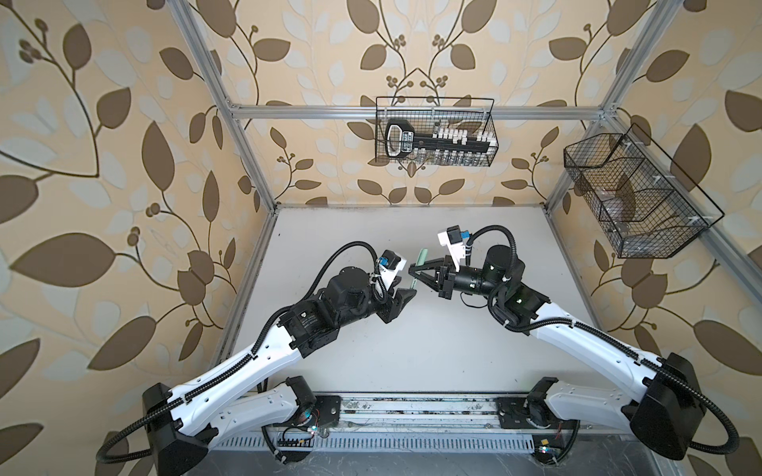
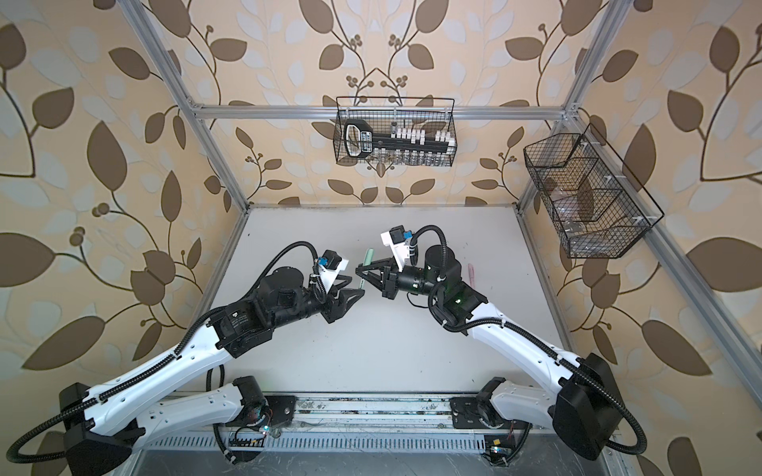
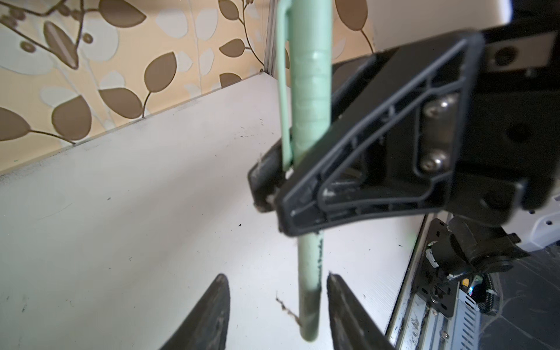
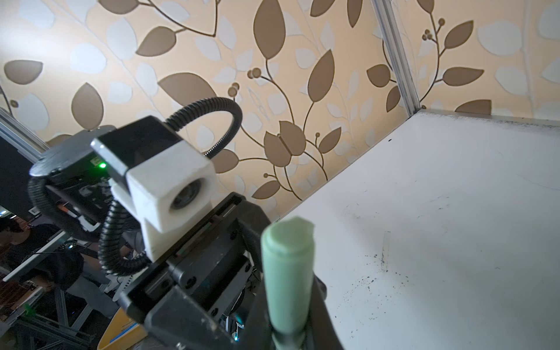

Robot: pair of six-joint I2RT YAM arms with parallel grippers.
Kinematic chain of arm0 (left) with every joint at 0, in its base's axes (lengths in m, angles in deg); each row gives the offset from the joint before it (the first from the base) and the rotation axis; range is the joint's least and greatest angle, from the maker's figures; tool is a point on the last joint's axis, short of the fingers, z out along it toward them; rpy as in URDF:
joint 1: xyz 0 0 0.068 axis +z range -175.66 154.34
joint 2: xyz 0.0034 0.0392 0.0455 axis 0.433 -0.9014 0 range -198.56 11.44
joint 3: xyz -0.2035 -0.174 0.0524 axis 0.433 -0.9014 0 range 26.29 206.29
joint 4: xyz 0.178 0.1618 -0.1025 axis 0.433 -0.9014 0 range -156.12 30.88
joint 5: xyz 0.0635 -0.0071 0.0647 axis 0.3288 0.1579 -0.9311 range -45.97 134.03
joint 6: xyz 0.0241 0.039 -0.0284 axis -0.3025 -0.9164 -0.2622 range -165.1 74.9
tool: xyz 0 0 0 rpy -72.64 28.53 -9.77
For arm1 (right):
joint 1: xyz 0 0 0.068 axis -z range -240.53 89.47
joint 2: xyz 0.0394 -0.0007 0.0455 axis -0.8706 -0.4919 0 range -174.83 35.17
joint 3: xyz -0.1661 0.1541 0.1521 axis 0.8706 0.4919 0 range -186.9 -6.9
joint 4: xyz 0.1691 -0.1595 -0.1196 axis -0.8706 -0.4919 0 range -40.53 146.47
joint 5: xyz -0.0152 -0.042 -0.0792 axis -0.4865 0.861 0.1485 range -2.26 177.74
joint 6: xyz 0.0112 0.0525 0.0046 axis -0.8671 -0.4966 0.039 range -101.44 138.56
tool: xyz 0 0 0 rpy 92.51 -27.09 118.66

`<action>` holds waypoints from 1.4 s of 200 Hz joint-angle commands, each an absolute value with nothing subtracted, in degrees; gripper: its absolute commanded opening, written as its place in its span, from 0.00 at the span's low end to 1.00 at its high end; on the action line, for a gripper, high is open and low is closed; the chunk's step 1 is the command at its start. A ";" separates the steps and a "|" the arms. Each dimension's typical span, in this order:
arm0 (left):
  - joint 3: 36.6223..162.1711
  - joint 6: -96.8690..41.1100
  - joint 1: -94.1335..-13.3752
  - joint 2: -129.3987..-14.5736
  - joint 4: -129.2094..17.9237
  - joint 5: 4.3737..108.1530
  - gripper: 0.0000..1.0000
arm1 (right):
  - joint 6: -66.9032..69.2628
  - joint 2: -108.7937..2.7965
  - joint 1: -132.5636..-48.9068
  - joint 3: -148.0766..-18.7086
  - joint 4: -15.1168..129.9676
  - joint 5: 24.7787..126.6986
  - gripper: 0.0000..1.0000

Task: Insert pens into pen caps
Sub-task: Pass a pen.

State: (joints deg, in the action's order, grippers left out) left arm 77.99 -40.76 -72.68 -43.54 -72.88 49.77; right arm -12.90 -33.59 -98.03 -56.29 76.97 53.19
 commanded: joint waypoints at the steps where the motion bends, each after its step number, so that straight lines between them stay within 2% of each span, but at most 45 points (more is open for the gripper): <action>1: 80.77 -39.74 -71.72 -44.43 -71.63 55.40 0.50 | -12.51 -32.95 -98.33 -56.75 77.60 53.17 0.00; 17: 81.00 -39.57 -71.37 -45.27 -71.45 56.53 0.48 | -12.55 -32.74 -98.28 -56.46 78.26 53.53 0.00; 67: 81.33 -39.56 -71.01 -45.88 -71.96 57.35 0.33 | -12.46 -32.42 -98.24 -55.86 78.98 54.78 0.00; 163: 81.31 -39.37 -69.82 -46.04 -71.69 56.54 0.24 | -11.69 -31.32 -98.07 -55.25 78.65 55.39 0.00; 205: 81.14 -39.12 -69.34 -46.21 -70.91 56.43 0.14 | -10.36 -30.91 -98.34 -54.98 77.25 55.83 0.00; 222: 81.04 -38.95 -69.16 -46.38 -70.56 56.13 0.03 | -9.39 -30.59 -98.59 -55.02 76.14 56.09 0.00; 229: 80.98 -38.97 -69.07 -46.52 -70.46 56.13 0.11 | -8.81 -30.51 -98.67 -55.20 75.49 56.37 0.00; 238: 81.05 -38.88 -68.99 -46.65 -70.46 56.14 0.38 | -8.05 -30.40 -98.85 -55.49 74.22 56.81 0.00; 241: 81.05 -38.91 -68.99 -46.65 -70.46 56.08 0.43 | -7.75 -30.31 -98.80 -55.64 73.90 57.00 0.00; 280: 81.27 -38.78 -68.81 -46.48 -71.01 57.74 0.46 | -6.58 -29.94 -98.52 -56.31 72.00 58.05 0.00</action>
